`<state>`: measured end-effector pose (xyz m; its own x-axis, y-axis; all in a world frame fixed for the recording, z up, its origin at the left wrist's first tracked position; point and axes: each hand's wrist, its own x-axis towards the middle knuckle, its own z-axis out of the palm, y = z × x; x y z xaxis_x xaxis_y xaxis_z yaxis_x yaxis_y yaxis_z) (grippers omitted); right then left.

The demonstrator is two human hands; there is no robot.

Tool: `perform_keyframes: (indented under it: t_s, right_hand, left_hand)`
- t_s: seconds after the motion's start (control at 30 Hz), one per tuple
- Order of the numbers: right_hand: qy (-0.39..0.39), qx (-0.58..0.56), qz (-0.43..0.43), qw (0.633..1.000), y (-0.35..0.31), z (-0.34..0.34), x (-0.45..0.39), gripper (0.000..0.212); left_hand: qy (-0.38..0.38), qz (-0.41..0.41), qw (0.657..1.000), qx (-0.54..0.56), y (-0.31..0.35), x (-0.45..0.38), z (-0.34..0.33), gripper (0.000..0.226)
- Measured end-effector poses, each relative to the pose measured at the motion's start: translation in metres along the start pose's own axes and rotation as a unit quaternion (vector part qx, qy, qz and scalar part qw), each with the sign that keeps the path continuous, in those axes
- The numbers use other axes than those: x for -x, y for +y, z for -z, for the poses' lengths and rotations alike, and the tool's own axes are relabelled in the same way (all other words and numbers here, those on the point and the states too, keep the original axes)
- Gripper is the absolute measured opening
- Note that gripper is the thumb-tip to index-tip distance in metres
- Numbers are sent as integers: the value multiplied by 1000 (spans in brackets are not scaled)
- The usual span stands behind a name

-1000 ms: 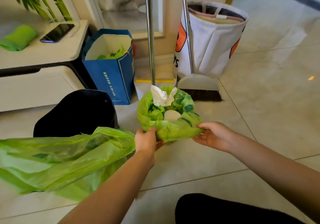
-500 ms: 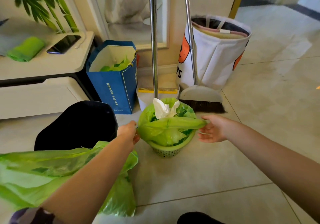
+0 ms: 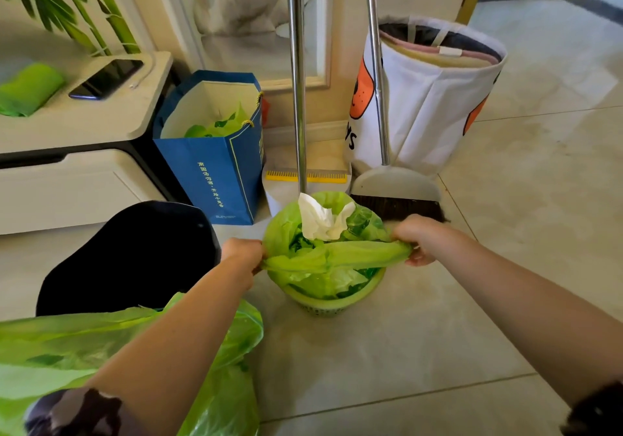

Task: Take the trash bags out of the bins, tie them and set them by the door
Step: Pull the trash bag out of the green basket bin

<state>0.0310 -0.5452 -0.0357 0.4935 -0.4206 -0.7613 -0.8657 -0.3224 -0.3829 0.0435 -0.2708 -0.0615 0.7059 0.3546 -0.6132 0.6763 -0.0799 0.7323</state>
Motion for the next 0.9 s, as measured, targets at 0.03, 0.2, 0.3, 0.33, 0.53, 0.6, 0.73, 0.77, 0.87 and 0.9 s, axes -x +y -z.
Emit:
perform_keyframes:
  t_s: [0.03, 0.2, 0.3, 0.33, 0.53, 0.6, 0.73, 0.77, 0.87, 0.9]
  right_hand:
    - [34, 14, 33, 999, -4, 0, 1, 11]
    - [117, -12, 153, 981, -18, 4, 7, 13]
    - [142, -22, 251, 957, -23, 7, 14, 22]
    - [144, -35, 281, 948, -24, 7, 18, 26]
    - [160, -46, 377, 911, -10, 11, 44, 21]
    - [166, -71, 378, 908, -6, 18, 49, 20]
    - [172, -117, 366, 907, -6, 35, 57, 25]
    - [173, -117, 373, 904, -6, 37, 60, 25]
    - [165, -98, 377, 906, -3, 42, 69, 18]
    - [160, -94, 369, 911, -1, 43, 69, 16]
  left_hand:
    - [16, -28, 999, -24, 1, -2, -1, 16]
    - [99, -139, 981, -87, 19, 11, 2, 39]
    - [109, -174, 976, -70, 28, 18, 4, 39]
    - [106, -182, 975, -64, 30, 22, 5, 38]
    - [113, -238, 964, -37, 41, 41, 17, 32]
    - [121, -253, 959, -29, 45, 47, 24, 35]
    - [111, -283, 953, 5, 57, 56, 38, 39]
    - [107, -292, 950, 15, 60, 57, 41, 40]
    - [99, -305, 946, 35, 64, 61, 49, 40]
    - [96, -304, 947, 35, 64, 62, 51, 37]
